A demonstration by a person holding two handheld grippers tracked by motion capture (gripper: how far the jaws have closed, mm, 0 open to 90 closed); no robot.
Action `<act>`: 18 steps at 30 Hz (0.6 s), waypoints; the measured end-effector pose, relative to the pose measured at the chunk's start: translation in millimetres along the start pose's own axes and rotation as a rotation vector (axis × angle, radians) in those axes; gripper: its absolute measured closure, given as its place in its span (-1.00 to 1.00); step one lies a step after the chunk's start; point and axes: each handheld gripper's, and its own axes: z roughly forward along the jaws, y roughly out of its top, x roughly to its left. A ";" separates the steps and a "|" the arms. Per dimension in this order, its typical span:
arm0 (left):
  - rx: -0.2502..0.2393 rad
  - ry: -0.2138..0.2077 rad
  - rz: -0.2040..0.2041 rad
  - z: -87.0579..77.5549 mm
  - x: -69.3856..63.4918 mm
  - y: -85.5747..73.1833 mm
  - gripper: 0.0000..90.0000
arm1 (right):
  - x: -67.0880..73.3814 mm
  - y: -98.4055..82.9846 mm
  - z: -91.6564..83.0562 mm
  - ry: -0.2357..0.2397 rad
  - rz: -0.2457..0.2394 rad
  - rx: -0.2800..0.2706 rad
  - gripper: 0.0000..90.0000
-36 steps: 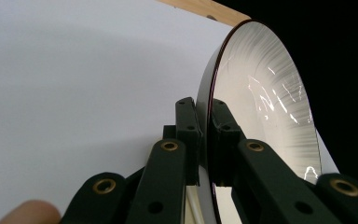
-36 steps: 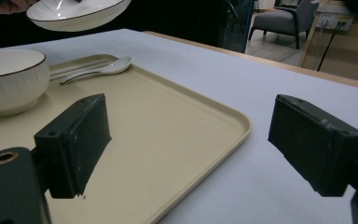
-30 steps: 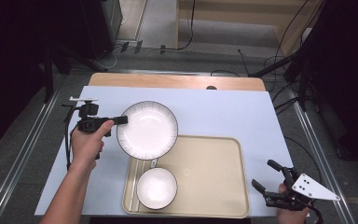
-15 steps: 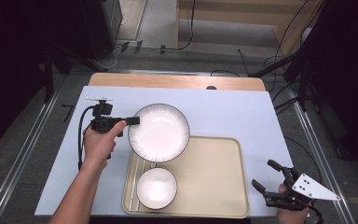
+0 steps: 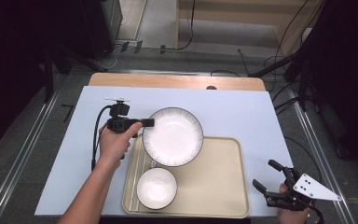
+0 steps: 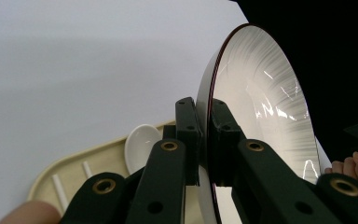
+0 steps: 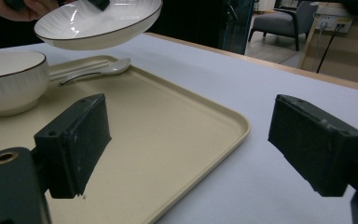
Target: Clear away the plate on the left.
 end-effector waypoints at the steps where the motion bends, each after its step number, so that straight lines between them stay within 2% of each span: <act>1: 0.000 0.000 0.000 0.0 0.0 0.0 0.90 | 0.0 0.1 0.0 0.000 0.000 0.000 -0.71; 10: 0.044 -0.021 0.024 27.0 -13.3 -0.2 0.89 | -0.3 0.3 -0.3 0.001 -0.001 -0.002 -0.71; 18: 0.105 -0.042 0.042 55.5 -22.2 -3.4 0.89 | -1.1 0.4 -0.7 0.000 0.001 -0.005 -0.71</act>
